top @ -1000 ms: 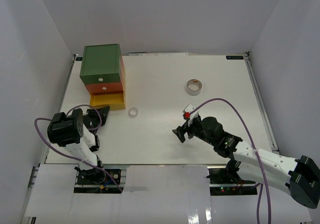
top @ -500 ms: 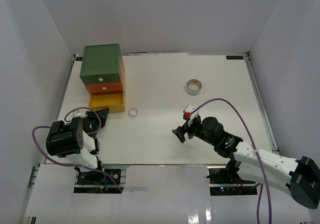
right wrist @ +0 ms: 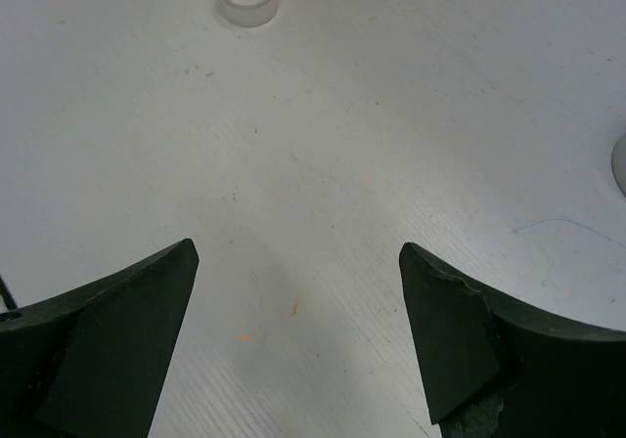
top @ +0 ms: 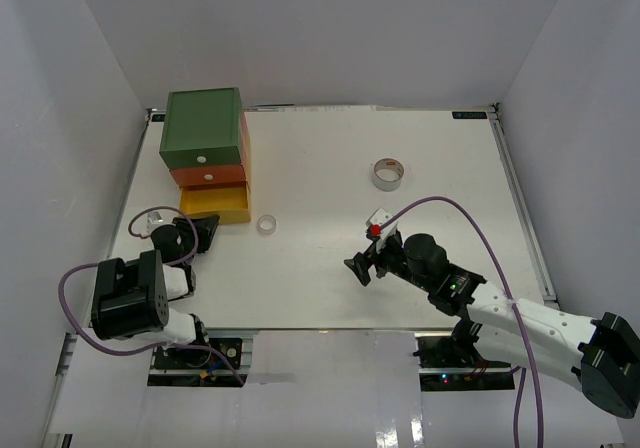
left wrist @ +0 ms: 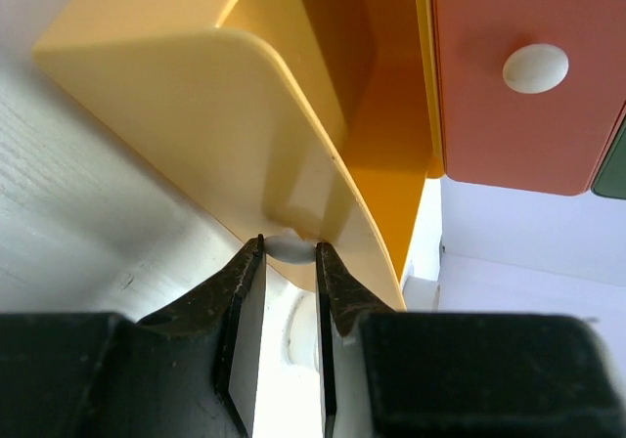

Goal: Sort the stationery into containers
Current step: Open the drawer in the storage box.

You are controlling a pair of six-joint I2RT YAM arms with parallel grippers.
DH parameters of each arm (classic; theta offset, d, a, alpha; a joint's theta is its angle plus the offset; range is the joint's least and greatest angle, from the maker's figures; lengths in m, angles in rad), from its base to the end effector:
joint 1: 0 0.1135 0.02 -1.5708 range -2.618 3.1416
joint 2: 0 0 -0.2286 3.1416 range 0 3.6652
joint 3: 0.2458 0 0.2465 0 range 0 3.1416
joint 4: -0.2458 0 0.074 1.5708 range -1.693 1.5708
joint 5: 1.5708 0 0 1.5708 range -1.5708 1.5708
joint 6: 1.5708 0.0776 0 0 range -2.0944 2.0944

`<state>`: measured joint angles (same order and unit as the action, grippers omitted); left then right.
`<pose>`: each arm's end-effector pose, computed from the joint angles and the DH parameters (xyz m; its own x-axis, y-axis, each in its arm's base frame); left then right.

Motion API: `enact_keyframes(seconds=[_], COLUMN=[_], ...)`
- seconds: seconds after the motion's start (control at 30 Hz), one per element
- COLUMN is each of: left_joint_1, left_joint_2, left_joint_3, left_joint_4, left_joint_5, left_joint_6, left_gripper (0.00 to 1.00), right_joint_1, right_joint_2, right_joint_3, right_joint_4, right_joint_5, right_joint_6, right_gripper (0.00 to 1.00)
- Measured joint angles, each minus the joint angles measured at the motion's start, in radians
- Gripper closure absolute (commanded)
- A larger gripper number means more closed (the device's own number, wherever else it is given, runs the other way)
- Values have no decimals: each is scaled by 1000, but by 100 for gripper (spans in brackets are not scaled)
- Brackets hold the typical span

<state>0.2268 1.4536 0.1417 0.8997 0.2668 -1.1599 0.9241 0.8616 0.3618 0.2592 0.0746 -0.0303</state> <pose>0.2471 0.0360 0.0651 -0.1729 -0.9475 -0.2691 -0.3505 0.3145 -0.8822 0.1593 0.2014 0.1890 -0.1207 -0.2100 -0.9702 -0.7562 0.6526 -0.0472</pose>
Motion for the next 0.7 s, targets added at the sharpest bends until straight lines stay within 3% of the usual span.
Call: enact_keyframes(seconds=[0.2, 0.7], left_joint_1=[0, 0], left_joint_2=[-72, -242], left_joint_3=[37, 53], left_joint_4=[-176, -440], left_joint_5=[-25, -74], left_joint_6=[11, 28], left_gripper=[85, 87], right_joint_1=[0, 0], right_joint_2=[0, -5], right_joint_3=[0, 0], right_joint_4=[0, 2], right_joint_5=[0, -2], right_joint_6=[0, 1], right_gripper=[10, 10])
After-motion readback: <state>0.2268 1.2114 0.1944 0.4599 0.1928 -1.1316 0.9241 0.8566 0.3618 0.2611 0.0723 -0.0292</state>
